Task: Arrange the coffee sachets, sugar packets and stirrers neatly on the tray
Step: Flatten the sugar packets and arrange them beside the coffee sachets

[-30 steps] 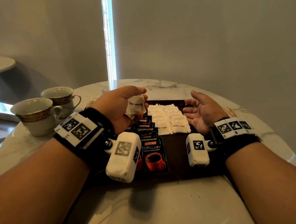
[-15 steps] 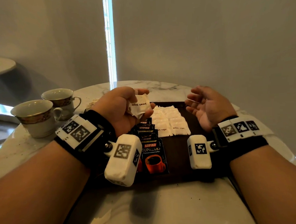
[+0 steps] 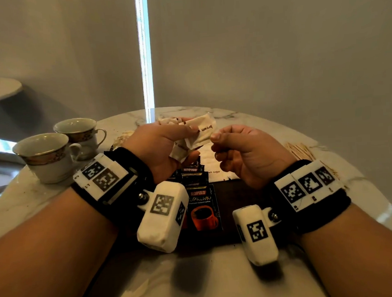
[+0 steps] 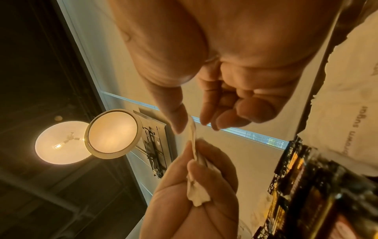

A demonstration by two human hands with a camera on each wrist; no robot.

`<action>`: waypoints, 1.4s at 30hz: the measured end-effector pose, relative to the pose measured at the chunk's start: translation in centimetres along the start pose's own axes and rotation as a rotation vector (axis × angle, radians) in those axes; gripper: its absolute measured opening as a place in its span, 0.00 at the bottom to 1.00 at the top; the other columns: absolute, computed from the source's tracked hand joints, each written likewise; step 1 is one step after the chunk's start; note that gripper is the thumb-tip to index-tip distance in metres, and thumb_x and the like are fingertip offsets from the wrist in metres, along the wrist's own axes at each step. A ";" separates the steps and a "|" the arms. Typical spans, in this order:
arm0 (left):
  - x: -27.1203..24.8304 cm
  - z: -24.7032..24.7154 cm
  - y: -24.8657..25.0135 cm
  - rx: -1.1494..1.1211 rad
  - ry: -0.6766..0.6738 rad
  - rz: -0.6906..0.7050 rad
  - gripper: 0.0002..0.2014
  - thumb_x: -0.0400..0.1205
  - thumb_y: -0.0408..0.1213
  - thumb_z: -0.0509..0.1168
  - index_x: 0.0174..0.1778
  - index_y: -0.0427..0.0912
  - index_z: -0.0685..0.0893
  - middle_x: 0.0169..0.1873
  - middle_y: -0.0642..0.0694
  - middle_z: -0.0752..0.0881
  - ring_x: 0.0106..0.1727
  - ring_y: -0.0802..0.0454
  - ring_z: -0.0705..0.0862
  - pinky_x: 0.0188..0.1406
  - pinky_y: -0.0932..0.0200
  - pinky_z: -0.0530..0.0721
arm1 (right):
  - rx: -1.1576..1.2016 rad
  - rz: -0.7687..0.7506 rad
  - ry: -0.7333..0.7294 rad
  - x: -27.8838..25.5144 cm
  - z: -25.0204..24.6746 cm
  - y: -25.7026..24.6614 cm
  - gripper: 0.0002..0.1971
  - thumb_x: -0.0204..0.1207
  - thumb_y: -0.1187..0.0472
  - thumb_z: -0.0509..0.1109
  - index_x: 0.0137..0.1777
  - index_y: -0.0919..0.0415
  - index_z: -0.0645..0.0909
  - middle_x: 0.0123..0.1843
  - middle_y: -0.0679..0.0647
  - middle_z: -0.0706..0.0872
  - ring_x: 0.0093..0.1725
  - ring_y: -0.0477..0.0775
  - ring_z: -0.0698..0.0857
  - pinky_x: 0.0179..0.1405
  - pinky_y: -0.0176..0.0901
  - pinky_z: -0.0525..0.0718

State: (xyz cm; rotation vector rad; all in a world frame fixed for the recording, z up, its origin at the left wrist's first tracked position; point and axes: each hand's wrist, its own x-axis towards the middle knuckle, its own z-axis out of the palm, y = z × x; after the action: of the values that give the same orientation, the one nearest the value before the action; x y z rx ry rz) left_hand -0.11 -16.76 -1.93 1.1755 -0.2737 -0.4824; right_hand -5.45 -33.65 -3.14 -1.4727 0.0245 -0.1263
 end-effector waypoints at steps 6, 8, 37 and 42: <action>0.2 -0.1 -0.1 0.058 0.010 -0.012 0.05 0.81 0.29 0.68 0.51 0.39 0.81 0.39 0.40 0.88 0.27 0.52 0.83 0.21 0.64 0.79 | 0.050 -0.022 0.067 0.1 0.6 0.4 0.04 0.78 0.69 0.71 0.46 0.64 0.78 0.32 0.56 0.83 0.29 0.51 0.79 0.26 0.42 0.73; 0.2 -0.2 -0.1 0.068 0.005 -0.025 0.05 0.81 0.29 0.68 0.50 0.39 0.80 0.38 0.40 0.88 0.26 0.53 0.83 0.20 0.64 0.78 | 0.069 -0.029 0.078 0.2 0.5 0.4 0.04 0.78 0.69 0.71 0.45 0.64 0.78 0.33 0.57 0.85 0.29 0.52 0.81 0.25 0.41 0.75; 0.4 -0.3 -0.4 0.054 -0.032 -0.031 0.04 0.84 0.27 0.66 0.48 0.40 0.82 0.43 0.36 0.89 0.35 0.46 0.88 0.23 0.60 0.83 | 0.126 -0.075 0.091 0.7 0.1 0.9 0.10 0.75 0.65 0.72 0.54 0.67 0.80 0.44 0.64 0.89 0.31 0.55 0.83 0.24 0.41 0.73; 0.3 -0.1 -0.3 0.037 0.002 -0.036 0.04 0.83 0.30 0.67 0.52 0.39 0.84 0.43 0.39 0.88 0.36 0.47 0.89 0.23 0.59 0.83 | 0.066 -0.049 0.146 1.2 -0.9 0.9 0.01 0.80 0.67 0.68 0.49 0.63 0.79 0.40 0.60 0.86 0.26 0.52 0.79 0.20 0.39 0.64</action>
State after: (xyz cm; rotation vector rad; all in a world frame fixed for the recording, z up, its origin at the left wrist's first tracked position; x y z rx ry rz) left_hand 0.16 -16.90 -2.23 1.2189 -0.2608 -0.5097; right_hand -4.30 -34.62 -4.01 -1.3958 0.1015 -0.2719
